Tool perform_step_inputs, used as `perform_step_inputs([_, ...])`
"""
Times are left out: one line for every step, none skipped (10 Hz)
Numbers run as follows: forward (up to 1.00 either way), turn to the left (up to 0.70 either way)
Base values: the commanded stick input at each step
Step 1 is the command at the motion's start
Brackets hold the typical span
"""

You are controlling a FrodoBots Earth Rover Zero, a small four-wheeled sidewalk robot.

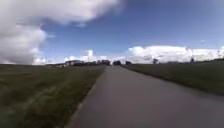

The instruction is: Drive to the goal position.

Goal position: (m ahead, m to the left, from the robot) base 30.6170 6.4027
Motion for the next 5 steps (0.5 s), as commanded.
perform_step_inputs([0.7, 0.0])
perform_step_inputs([0.7, 0.0])
perform_step_inputs([0.7, 0.0])
perform_step_inputs([0.7, 0.0])
perform_step_inputs([0.7, 0.0])
